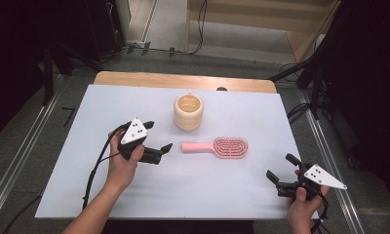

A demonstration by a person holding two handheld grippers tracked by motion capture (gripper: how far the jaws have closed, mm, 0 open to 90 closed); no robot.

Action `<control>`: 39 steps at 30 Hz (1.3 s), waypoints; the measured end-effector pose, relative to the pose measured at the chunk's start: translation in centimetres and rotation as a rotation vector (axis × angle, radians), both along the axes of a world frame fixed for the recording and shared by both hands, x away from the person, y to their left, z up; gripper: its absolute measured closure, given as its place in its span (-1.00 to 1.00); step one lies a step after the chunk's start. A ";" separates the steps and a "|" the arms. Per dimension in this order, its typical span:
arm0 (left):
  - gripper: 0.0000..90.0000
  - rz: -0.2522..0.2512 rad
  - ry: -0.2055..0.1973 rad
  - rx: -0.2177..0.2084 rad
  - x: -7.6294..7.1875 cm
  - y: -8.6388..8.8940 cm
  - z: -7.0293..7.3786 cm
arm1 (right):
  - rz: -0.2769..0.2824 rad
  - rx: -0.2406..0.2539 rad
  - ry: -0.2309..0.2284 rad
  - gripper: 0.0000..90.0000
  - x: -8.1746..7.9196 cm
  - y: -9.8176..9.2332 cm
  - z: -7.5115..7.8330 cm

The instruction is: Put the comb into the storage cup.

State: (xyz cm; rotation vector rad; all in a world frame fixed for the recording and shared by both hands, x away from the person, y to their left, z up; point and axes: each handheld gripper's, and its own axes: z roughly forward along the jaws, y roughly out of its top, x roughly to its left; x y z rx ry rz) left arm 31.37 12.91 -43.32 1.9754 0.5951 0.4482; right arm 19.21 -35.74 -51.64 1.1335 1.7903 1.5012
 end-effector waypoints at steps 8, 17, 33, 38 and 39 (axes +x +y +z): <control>-0.86 -0.034 0.009 0.022 0.9 -1.6 0.0 | 0.000 -0.001 -0.004 -1.00 0.0 0.0 0.0; -0.84 -0.053 0.014 0.028 2.0 -2.7 0.2 | 0.003 -0.008 -0.004 -1.00 0.0 0.0 0.0; -0.83 -0.127 0.040 0.064 3.6 -5.0 0.2 | 0.006 -0.015 -0.003 -1.00 0.1 0.1 0.0; -0.83 -0.157 0.046 0.090 4.0 -6.0 0.0 | 0.005 -0.015 -0.001 -1.00 0.1 0.1 0.0; -0.83 -0.161 0.046 0.093 4.1 -6.2 0.0 | 0.005 -0.014 -0.001 -1.00 0.1 0.1 0.0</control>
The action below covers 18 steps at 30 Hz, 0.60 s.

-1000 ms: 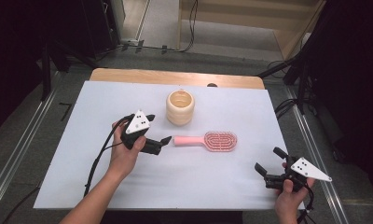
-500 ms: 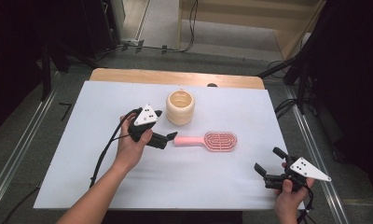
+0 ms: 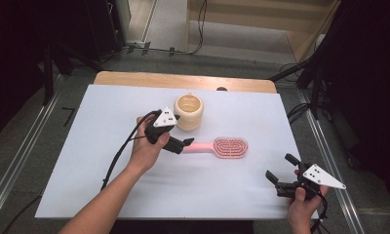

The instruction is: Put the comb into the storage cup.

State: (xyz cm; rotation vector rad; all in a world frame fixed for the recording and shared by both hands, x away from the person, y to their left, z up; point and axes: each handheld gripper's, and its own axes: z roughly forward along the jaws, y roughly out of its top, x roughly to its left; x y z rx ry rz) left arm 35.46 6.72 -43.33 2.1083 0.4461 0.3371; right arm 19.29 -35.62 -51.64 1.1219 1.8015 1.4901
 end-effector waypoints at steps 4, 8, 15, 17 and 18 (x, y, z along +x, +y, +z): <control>-0.83 -0.023 0.012 0.014 0.4 -0.9 -0.2 | 0.003 0.000 0.000 -1.00 0.0 0.0 0.0; -0.68 -0.042 0.016 0.029 0.5 -1.5 -0.3 | 0.003 0.001 -0.004 -1.00 0.0 0.0 0.0; -0.68 -0.081 0.050 0.064 1.1 -2.7 -0.6 | 0.006 0.002 -0.004 -1.00 0.0 -0.1 0.0; -0.67 -0.094 0.058 0.084 1.2 -3.0 -0.7 | 0.006 0.002 -0.004 -1.00 0.0 -0.1 0.0; -0.66 -0.108 0.071 0.108 1.3 -3.3 -0.8 | 0.005 0.003 -0.003 -1.00 0.0 -0.1 0.0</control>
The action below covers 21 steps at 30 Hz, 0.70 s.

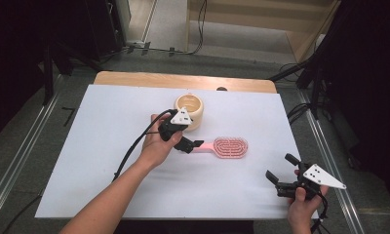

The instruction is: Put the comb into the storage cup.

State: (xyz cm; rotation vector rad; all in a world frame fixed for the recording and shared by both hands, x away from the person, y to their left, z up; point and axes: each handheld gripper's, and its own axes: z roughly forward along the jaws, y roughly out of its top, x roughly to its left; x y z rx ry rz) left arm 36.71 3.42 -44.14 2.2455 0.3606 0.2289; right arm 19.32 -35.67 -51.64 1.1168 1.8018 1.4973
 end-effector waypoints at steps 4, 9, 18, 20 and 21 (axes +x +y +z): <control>-0.66 -0.018 0.033 0.041 0.3 -0.6 -0.3 | 0.001 0.000 0.003 -1.00 0.0 0.0 0.0; -0.66 -0.052 0.030 0.115 0.3 -2.0 -1.0 | 0.001 -0.002 0.002 -1.00 0.0 0.0 0.0; -0.48 -0.056 0.085 0.233 1.1 -3.7 -2.5 | -0.001 -0.002 0.004 -1.00 0.0 0.0 0.0; -0.43 -0.055 0.090 0.244 1.2 -3.9 -2.6 | 0.000 -0.001 0.006 -1.00 0.0 0.0 0.0; -0.40 -0.059 0.098 0.253 1.2 -4.2 -2.8 | -0.001 -0.003 0.005 -1.00 0.0 0.0 0.0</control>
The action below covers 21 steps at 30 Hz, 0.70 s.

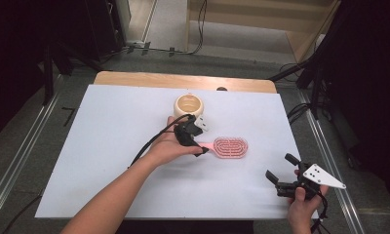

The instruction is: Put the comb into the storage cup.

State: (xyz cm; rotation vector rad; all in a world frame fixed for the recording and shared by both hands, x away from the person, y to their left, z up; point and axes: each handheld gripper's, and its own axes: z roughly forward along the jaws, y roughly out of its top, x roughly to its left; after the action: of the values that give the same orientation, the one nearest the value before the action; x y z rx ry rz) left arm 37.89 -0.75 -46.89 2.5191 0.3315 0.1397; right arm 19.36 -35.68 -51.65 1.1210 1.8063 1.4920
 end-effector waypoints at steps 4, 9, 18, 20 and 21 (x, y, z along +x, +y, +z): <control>-0.20 -0.007 0.009 0.079 0.1 -1.2 -0.7 | -0.001 -0.001 0.001 -1.00 0.0 0.0 0.0; -0.10 -0.028 0.009 0.133 0.3 -2.0 -1.1 | -0.001 -0.001 0.001 -1.00 0.0 0.0 0.0; 0.08 -0.047 0.026 0.149 0.8 -3.0 -1.4 | -0.001 -0.001 0.003 -1.00 0.0 0.0 0.0; 0.12 -0.046 0.030 0.147 0.8 -3.1 -1.4 | -0.002 -0.001 0.003 -1.00 0.0 0.0 0.0; 0.14 -0.051 0.036 0.153 0.8 -3.1 -1.5 | -0.001 -0.001 0.003 -1.00 0.1 0.0 0.0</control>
State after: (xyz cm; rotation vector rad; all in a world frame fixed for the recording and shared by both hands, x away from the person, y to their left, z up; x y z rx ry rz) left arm 38.70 -3.87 -48.40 2.6818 0.2801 0.1031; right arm 19.42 -35.67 -51.68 1.1245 1.8078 1.4895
